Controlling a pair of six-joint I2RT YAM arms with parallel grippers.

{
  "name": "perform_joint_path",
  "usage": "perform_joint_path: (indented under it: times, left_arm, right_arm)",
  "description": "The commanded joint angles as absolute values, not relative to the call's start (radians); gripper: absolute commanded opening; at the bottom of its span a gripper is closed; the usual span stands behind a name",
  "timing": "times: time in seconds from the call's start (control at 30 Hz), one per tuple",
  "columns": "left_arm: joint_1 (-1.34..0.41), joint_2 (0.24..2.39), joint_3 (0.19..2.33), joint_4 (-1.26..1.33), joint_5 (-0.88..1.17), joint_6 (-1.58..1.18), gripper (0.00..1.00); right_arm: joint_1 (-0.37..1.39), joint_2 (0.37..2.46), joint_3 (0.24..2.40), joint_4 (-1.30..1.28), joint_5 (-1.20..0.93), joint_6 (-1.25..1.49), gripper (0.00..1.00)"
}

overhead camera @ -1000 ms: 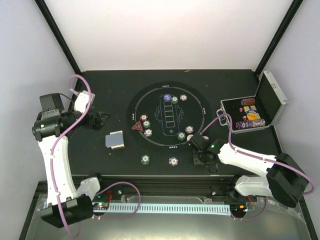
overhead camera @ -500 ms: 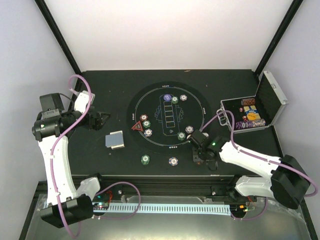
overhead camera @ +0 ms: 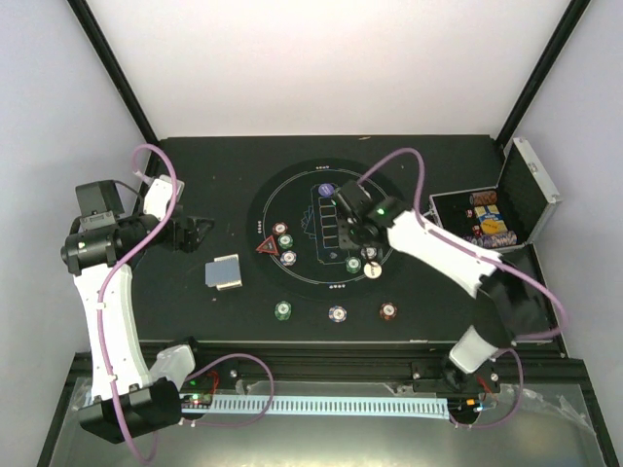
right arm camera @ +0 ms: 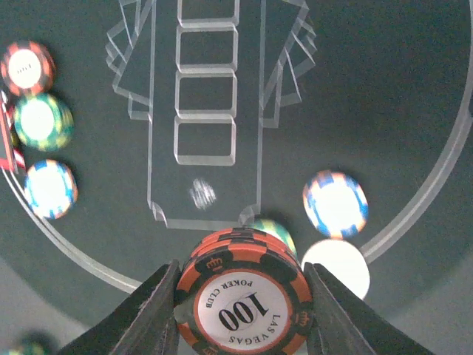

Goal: Distribute texas hold em gaming equipment

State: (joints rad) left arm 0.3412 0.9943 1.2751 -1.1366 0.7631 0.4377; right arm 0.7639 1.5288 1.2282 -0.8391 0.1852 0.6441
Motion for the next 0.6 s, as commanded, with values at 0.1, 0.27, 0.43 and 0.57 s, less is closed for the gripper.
perform_joint_path:
  times: [0.1, 0.27, 0.43, 0.57]
  left_arm:
    - [0.346, 0.988, 1.295, -1.140, 0.787, 0.431, 0.99]
    - [0.345, 0.986, 1.302, -1.141, 0.793, 0.429, 0.99]
    - [0.345, 0.991, 1.304, -1.152, 0.787, 0.446, 0.99]
    - [0.345, 0.991, 1.292, -1.150, 0.784, 0.453, 0.99]
  right_arm:
    - [0.686, 1.964, 1.645, -0.832, 0.169, 0.518, 0.29]
    - [0.666, 2.243, 1.950, -0.909, 0.141, 0.494, 0.28]
    - [0.653, 2.416, 2.158, -0.956, 0.144, 0.491, 0.28]
    - [0.637, 2.476, 2.234, -0.960, 0.137, 0.497, 0.28]
